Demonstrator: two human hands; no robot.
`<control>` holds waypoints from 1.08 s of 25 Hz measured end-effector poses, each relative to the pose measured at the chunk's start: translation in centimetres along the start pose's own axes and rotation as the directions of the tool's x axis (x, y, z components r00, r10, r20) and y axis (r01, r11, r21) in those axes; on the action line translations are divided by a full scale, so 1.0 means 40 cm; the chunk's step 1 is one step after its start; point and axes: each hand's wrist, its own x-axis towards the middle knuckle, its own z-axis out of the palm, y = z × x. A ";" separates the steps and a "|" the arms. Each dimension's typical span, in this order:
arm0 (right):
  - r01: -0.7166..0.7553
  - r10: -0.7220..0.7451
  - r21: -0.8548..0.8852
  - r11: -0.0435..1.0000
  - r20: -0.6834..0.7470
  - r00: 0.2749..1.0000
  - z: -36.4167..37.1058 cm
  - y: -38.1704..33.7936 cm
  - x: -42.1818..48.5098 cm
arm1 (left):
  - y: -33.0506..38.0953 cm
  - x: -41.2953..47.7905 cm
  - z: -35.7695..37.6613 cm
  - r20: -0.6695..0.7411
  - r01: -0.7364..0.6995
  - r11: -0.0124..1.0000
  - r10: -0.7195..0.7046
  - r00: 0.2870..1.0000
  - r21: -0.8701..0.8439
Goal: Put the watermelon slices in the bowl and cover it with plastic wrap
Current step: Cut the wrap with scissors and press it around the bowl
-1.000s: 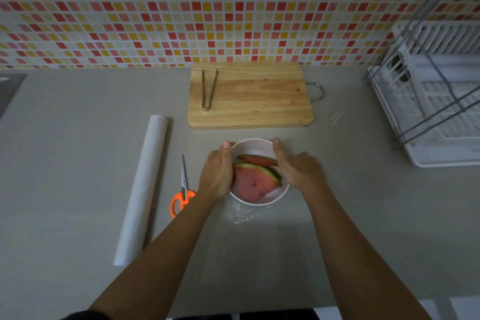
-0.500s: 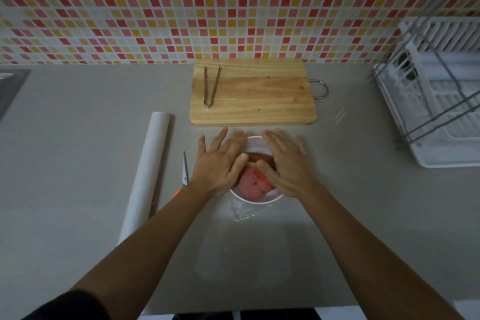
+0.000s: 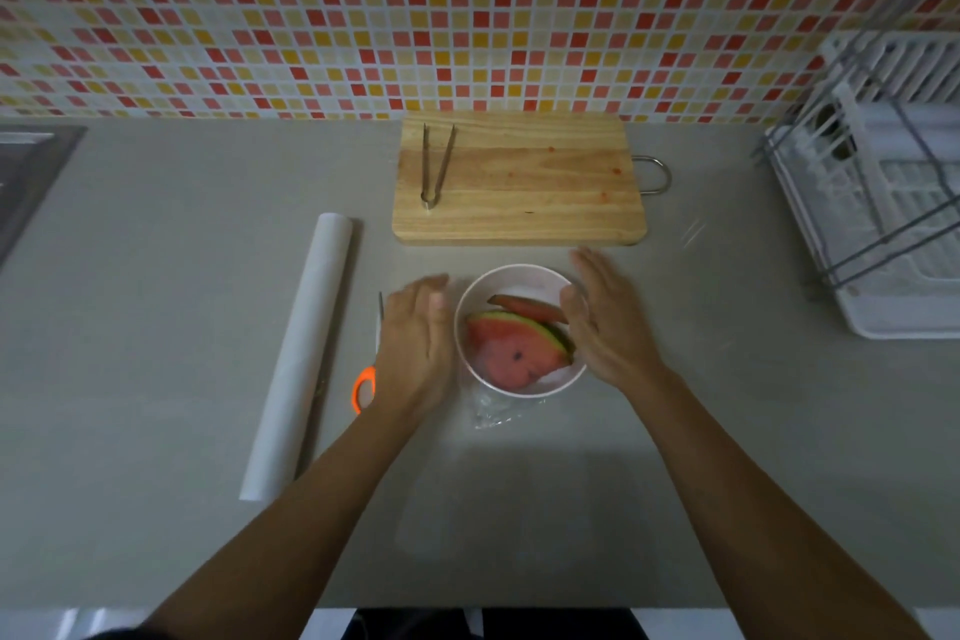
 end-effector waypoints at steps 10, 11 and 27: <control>-0.296 0.320 0.228 0.928 -0.077 0.944 0.034 -0.021 -0.087 | 0.008 0.031 0.005 0.250 0.253 0.882 -0.161 0.955 -0.398; -0.267 0.296 0.187 0.945 -0.147 0.944 0.036 -0.022 -0.090 | 0.011 0.021 0.004 0.218 0.245 0.883 -0.168 0.961 -0.399; 0.073 -0.072 -0.036 0.997 0.031 0.997 0.047 -0.024 -0.035 | 0.027 -0.084 0.082 0.138 0.224 0.957 -0.251 0.958 0.186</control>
